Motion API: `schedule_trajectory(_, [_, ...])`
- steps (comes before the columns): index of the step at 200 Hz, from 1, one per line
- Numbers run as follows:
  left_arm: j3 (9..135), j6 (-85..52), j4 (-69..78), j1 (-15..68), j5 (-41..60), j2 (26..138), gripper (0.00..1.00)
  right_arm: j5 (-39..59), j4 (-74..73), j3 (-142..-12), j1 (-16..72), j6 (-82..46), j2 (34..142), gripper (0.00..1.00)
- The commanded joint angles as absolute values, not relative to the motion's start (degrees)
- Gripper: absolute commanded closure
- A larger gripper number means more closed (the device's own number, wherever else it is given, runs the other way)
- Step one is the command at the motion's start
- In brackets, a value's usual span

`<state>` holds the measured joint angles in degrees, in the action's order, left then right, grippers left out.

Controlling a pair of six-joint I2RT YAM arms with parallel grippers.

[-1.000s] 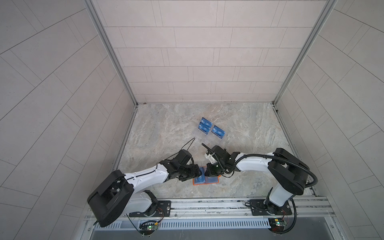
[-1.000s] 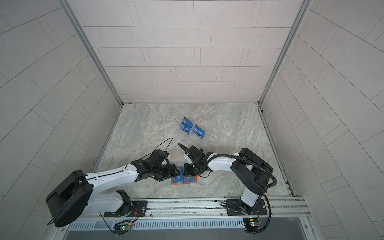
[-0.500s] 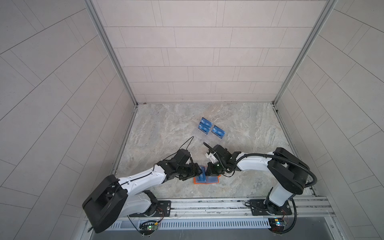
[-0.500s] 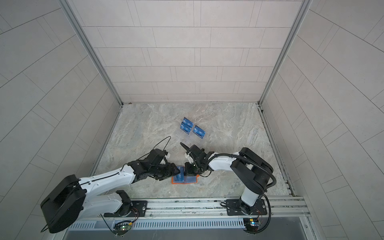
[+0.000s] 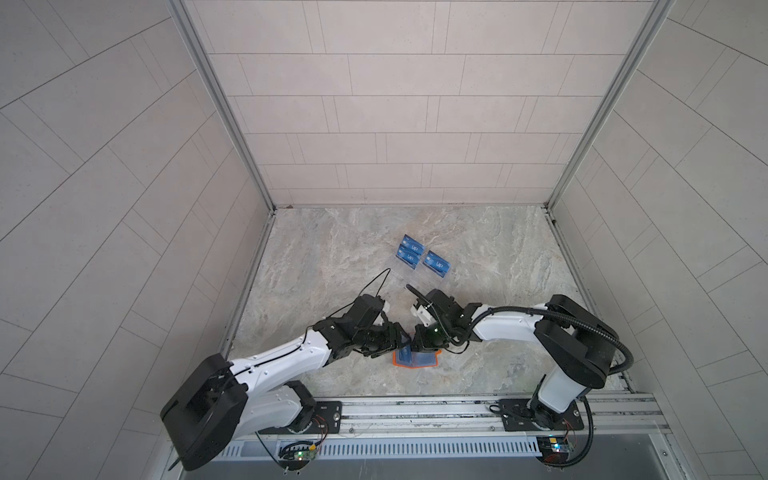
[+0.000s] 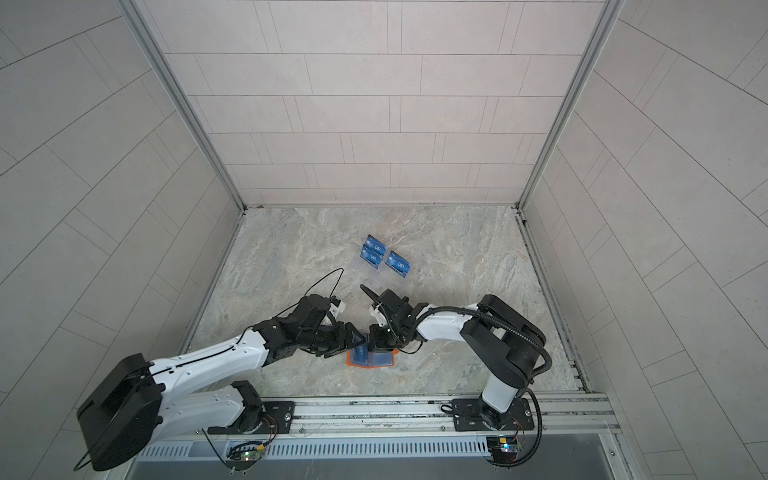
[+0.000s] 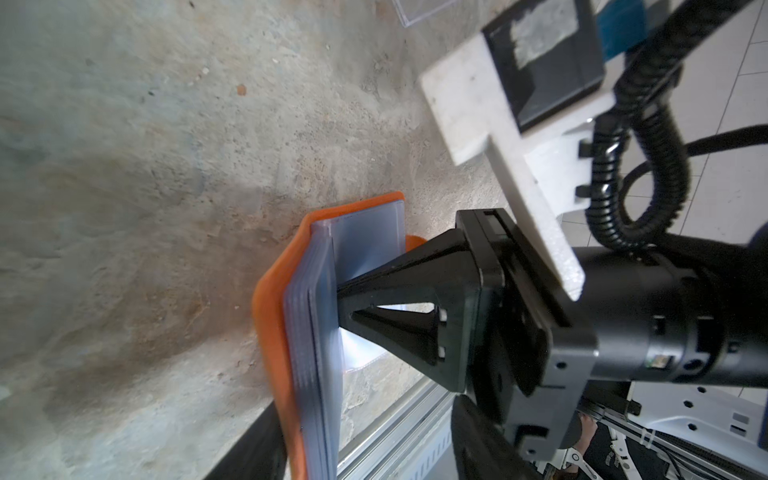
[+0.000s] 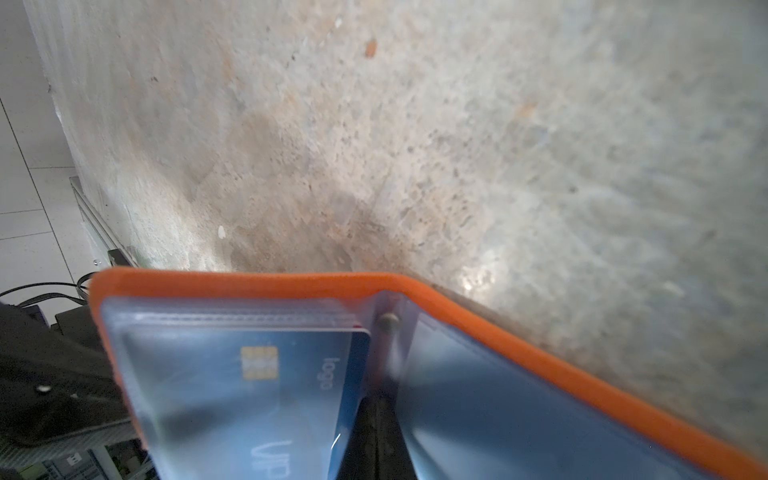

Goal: Put the credit cards into the card holder

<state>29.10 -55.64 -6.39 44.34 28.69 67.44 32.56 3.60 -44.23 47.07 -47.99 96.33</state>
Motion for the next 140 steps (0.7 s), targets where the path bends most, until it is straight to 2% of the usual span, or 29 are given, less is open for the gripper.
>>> schedule_trajectory(1, [32.0, -53.4, -9.2, 45.3, 28.1, 70.3, 0.40, 27.6, 7.2, -43.5, 46.8, -47.6, 98.9, 0.95])
schedule_trajectory(52, [37.2, -49.5, -17.3, 47.1, 23.7, 77.2, 0.64, 28.0, 8.5, -44.5, 46.8, -46.8, 96.5, 0.96])
schedule_trajectory(64, [37.8, -48.6, -20.0, 47.0, 22.2, 77.6, 0.78, 27.6, 9.3, -44.9, 46.8, -46.3, 95.1, 0.96])
schedule_trajectory(78, [39.4, -47.1, -24.7, 47.0, 19.8, 78.3, 0.88, 27.0, 11.2, -45.6, 46.8, -45.4, 93.7, 0.94])
schedule_trajectory(92, [40.9, -46.3, -28.4, 47.0, 18.1, 78.5, 0.91, 25.7, 14.1, -46.6, 46.8, -43.8, 92.4, 0.91])
schedule_trajectory(140, [43.2, -47.2, -37.2, 47.2, 11.9, 78.0, 0.93, 20.3, 19.5, -47.2, 46.8, -40.1, 90.2, 0.78])
